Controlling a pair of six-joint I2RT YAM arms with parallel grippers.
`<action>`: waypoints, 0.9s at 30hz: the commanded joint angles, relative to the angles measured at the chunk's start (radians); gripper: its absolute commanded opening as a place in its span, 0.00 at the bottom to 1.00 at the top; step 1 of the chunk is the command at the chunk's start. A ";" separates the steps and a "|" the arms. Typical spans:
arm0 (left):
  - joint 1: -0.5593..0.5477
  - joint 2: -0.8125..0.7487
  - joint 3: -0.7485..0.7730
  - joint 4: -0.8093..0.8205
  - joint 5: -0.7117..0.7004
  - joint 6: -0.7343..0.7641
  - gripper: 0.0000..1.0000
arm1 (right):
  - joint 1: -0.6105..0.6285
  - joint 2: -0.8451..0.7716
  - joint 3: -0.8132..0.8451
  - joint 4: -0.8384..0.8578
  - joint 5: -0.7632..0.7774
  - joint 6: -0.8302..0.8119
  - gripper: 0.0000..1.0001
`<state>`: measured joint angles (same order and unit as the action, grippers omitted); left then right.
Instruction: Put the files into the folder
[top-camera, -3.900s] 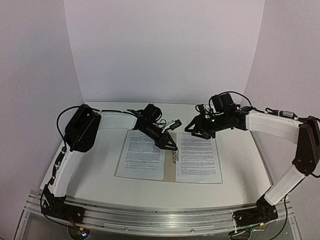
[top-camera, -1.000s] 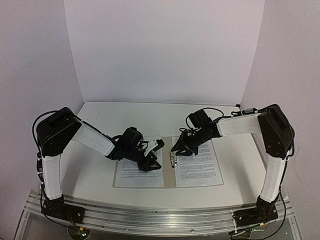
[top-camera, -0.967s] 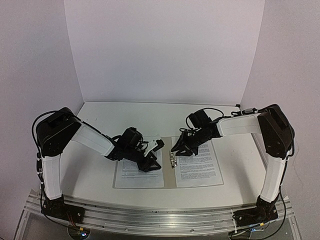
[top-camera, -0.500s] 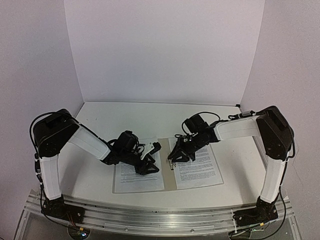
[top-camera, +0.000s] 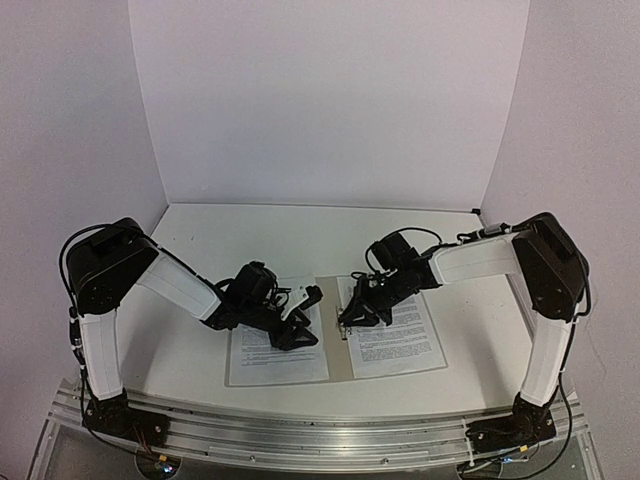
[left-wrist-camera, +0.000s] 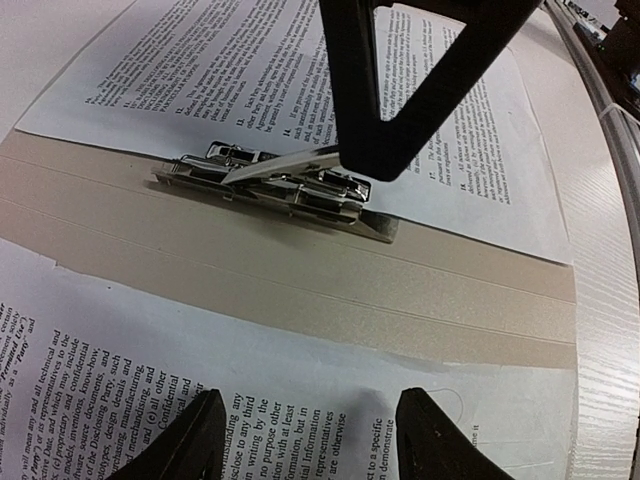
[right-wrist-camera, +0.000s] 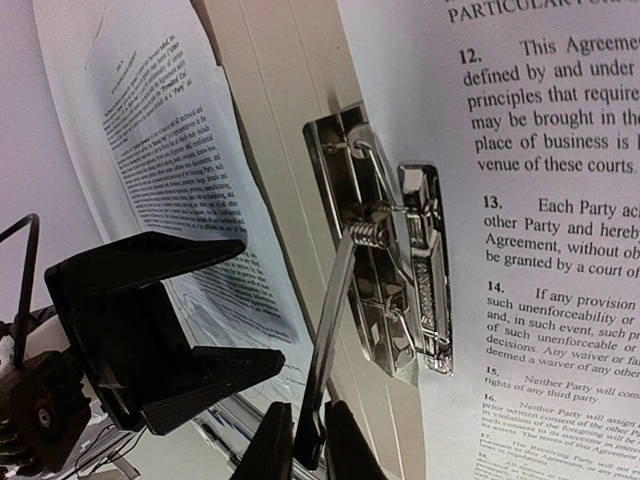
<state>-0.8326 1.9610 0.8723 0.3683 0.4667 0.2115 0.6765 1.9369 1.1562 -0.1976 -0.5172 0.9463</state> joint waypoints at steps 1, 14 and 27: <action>-0.004 0.026 -0.046 -0.139 -0.018 -0.008 0.58 | -0.001 -0.040 -0.066 -0.022 0.048 -0.008 0.09; 0.010 0.036 -0.043 -0.139 -0.013 -0.011 0.58 | -0.002 -0.044 -0.112 -0.029 0.078 -0.055 0.22; 0.018 0.033 -0.056 -0.118 -0.004 -0.001 0.58 | -0.002 -0.105 0.066 -0.085 0.057 -0.118 0.33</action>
<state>-0.8285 1.9617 0.8643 0.3774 0.4948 0.2126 0.6765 1.8875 1.1484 -0.2313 -0.4637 0.8673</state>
